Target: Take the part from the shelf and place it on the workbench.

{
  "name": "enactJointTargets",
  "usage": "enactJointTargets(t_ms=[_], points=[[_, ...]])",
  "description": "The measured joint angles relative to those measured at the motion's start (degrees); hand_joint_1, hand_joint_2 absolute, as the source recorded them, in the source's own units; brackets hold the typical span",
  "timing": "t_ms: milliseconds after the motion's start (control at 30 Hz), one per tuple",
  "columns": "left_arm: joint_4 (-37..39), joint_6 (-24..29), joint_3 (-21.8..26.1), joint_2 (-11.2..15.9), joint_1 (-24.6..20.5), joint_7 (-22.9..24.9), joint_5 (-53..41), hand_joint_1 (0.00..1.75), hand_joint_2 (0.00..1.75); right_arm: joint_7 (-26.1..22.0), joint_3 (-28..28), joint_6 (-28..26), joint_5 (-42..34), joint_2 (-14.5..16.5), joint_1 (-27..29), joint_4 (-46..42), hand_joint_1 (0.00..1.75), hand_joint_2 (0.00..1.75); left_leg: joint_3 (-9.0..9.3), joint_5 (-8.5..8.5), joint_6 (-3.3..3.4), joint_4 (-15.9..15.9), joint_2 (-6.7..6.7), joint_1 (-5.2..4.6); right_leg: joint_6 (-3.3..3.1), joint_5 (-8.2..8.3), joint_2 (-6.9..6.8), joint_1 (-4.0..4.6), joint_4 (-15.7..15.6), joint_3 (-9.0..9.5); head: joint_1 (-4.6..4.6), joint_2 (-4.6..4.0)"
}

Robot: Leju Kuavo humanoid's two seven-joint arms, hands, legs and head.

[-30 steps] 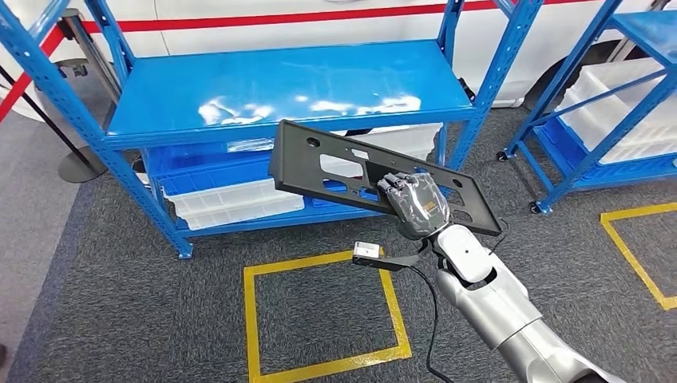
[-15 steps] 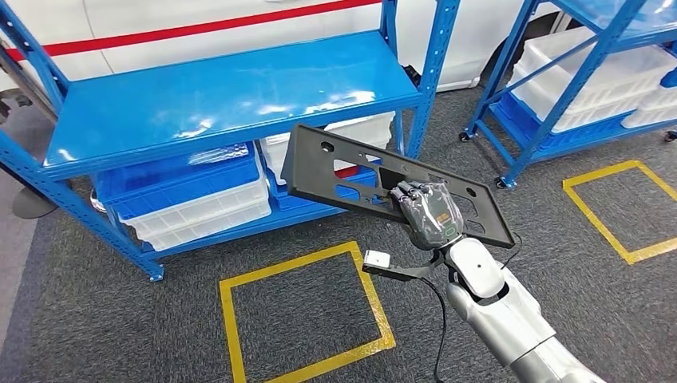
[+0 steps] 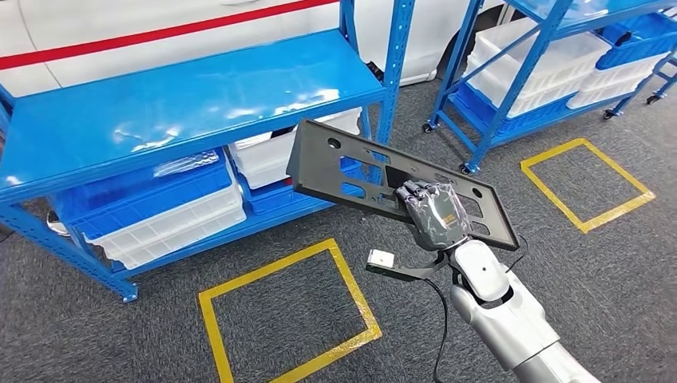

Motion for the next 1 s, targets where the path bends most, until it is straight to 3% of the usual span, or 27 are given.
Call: enactJointTargets(t_ms=[67, 100, 167, 300, 333, 400, 467, 500, 533, 567, 600, 667, 733, 800, 867, 900, 933, 1000], points=[[0.00, 0.00, 0.00, 0.01, -0.06, 0.07, -0.05, 0.00, 1.75, 0.04, -0.15, -0.05, 0.03, -0.06, 0.19, -0.12, 1.75, 1.75, -0.07, -0.61, -0.69, 0.73, 0.81, -0.20, -0.33, 2.14, -1.64, 0.08, -6.68, 3.59, -0.01, 0.00], [0.00, 0.00, 0.00, 0.02, -0.10, 0.10, -0.06, 0.00, 1.75, 0.06, -0.21, -0.08, 0.05, -0.08, 0.26, -0.20, 1.75, 1.75, -0.12, -0.88, -0.99, 1.04, 1.05, -0.33, -0.66, 2.43, -2.16, 0.19, -8.35, 4.41, -0.01, 0.00], [0.00, 0.00, 0.00, 0.02, -0.13, 0.13, -0.07, 0.00, 1.75, 0.11, -0.26, -0.12, 0.09, -0.09, 0.39, -0.35, 1.75, 1.75, -0.17, -1.13, -1.31, 1.34, 1.21, -0.50, -1.26, 2.38, -2.11, 0.33, -8.79, 4.45, -0.02, 0.00], [0.00, -0.09, 0.00, 0.04, -0.10, 0.15, -0.11, 0.00, 1.75, 0.15, -0.33, -0.16, 0.14, -0.10, 0.62, -0.42, 1.75, 1.75, -0.08, -1.12, -1.53, 1.16, 1.41, -0.51, -1.52, 2.29, -1.69, 0.40, -8.57, 4.36, -0.02, 0.00], [0.00, -0.19, 0.00, 0.05, -0.14, 0.20, -0.21, 0.00, 1.75, 0.26, -0.43, -0.22, 0.30, -0.11, 0.89, -0.53, 1.75, 1.75, -0.07, -1.46, -1.90, 1.38, 1.26, -0.39, -1.96, 2.37, -1.19, 0.38, -8.62, 4.31, -0.02, 0.00], [0.00, -0.41, -0.01, 0.08, -0.21, 0.29, -0.50, 0.00, 1.75, 0.52, -0.67, -0.44, 0.61, -0.14, 1.44, -0.88, 1.75, 1.75, -1.66, -4.28, -2.59, 5.52, -0.16, -0.14, -3.04, 2.59, 0.07, 0.38, -8.80, 4.19, -0.02, 0.00], [0.00, -0.51, -0.02, 0.08, -0.12, 0.33, -0.80, 0.00, 1.75, 0.69, -0.90, -0.63, 0.76, -0.14, 1.99, -1.12, 1.75, 1.75, -5.21, -8.22, -2.84, 13.48, -1.82, 0.00, -3.79, 2.70, 1.29, 0.62, -8.89, 4.12, -0.02, 0.00], [0.00, -0.51, -0.02, 0.07, -0.03, 0.36, -0.89, 0.00, 1.75, 0.69, -1.02, -0.68, 0.76, -0.14, 2.31, -1.12, 1.75, 1.75, -6.64, -9.09, -2.74, 16.45, -2.05, -0.04, -3.92, 2.71, 1.83, 0.82, -8.88, 4.11, -0.02, 0.00], [0.00, -0.50, -0.02, 0.07, 0.05, 0.38, -0.96, 0.00, 1.75, 0.70, -1.15, -0.71, 0.77, -0.14, 2.62, -1.12, 1.75, 1.75, -7.25, -8.87, -2.54, 17.53, -2.18, -0.08, -3.99, 2.71, 2.43, 1.02, -8.87, 4.11, -0.02, 0.00], [0.00, -0.46, -0.02, 0.06, 0.09, 0.40, -0.96, 0.00, 1.75, 0.68, -1.27, -0.73, 0.78, -0.14, 2.84, -1.12, 1.75, 1.75, -6.84, -7.59, -2.20, 16.39, -2.30, -0.18, -4.02, 2.73, 3.08, 1.22, -8.86, 4.15, -0.02, 0.00], [0.00, -0.42, -0.02, 0.06, 0.08, 0.42, -0.91, 0.00, 1.75, 0.66, -1.38, -0.75, 0.80, -0.14, 2.94, -1.12, 1.75, 1.75, -5.44, -5.50, -1.68, 13.18, -2.67, -0.33, -4.03, 2.74, 3.73, 1.39, -8.85, 4.22, -0.02, 0.00], [0.00, -0.32, -0.01, 0.14, 0.02, 0.42, -0.73, 0.00, 1.75, 0.61, -1.51, -0.87, 0.84, -0.08, 2.89, -1.11, 1.75, 1.75, -2.08, -2.08, -0.31, 5.57, -4.71, -0.61, -3.95, 2.81, 4.83, 1.52, -8.83, 4.26, -0.01, 0.00], [0.00, -0.22, -0.02, 0.19, -0.09, 0.43, -0.56, 0.00, 1.75, 0.61, -1.62, -1.02, 0.85, -0.02, 2.88, -1.10, 1.75, 1.75, -0.52, -1.26, 0.43, 1.96, -6.09, -0.89, -3.46, 3.03, 5.71, 1.21, -8.85, 4.01, -0.02, 0.00], [0.00, -0.13, -0.02, 0.07, -0.20, 0.46, -0.59, 0.00, 1.75, 0.61, -1.90, -1.14, 0.93, -0.01, 3.09, -1.10, 1.75, 1.75, -0.07, -1.00, 0.45, 1.04, -5.39, -0.92, -2.71, 3.38, 6.53, 0.99, -9.10, 3.81, -0.02, 0.00], [0.00, 0.02, -0.02, -0.09, -0.23, 0.51, -0.83, 0.00, 1.75, 0.59, -2.29, -1.45, 1.10, -0.02, 3.27, -1.11, 1.75, 1.75, 0.66, -0.24, 0.62, -0.42, -4.28, -0.65, -2.15, 2.64, 5.00, 1.12, -8.18, 3.31, -0.01, 0.00], [0.00, 0.11, -0.02, -0.18, -0.23, 0.53, -0.96, 0.00, 1.75, 0.59, -2.51, -1.62, 1.14, -0.03, 3.28, -1.12, 1.75, 1.75, 0.93, 0.11, 0.72, -1.05, -3.71, -0.50, -1.94, 1.41, 3.68, 1.17, -6.26, 2.40, -0.01, 0.00], [0.00, 0.25, -0.02, -0.21, -0.22, 0.55, -1.09, 0.00, 1.75, 0.59, -2.73, -1.78, 1.18, -0.04, 3.31, -1.11, 1.75, 1.75, 1.03, 0.23, 0.82, -1.30, -3.16, -0.59, -1.70, -0.29, 2.30, 1.07, -3.24, 0.93, 0.00, 0.00], [0.00, 0.45, -0.04, -0.31, -0.12, 0.55, -1.37, 0.00, 1.75, 0.61, -3.14, -1.87, 1.19, -0.05, 3.58, -1.10, 1.75, 1.75, 0.97, 0.17, 0.83, -1.29, -2.04, -0.61, -1.11, -3.09, 1.34, 0.70, 3.48, -2.38, 0.00, 0.00]])
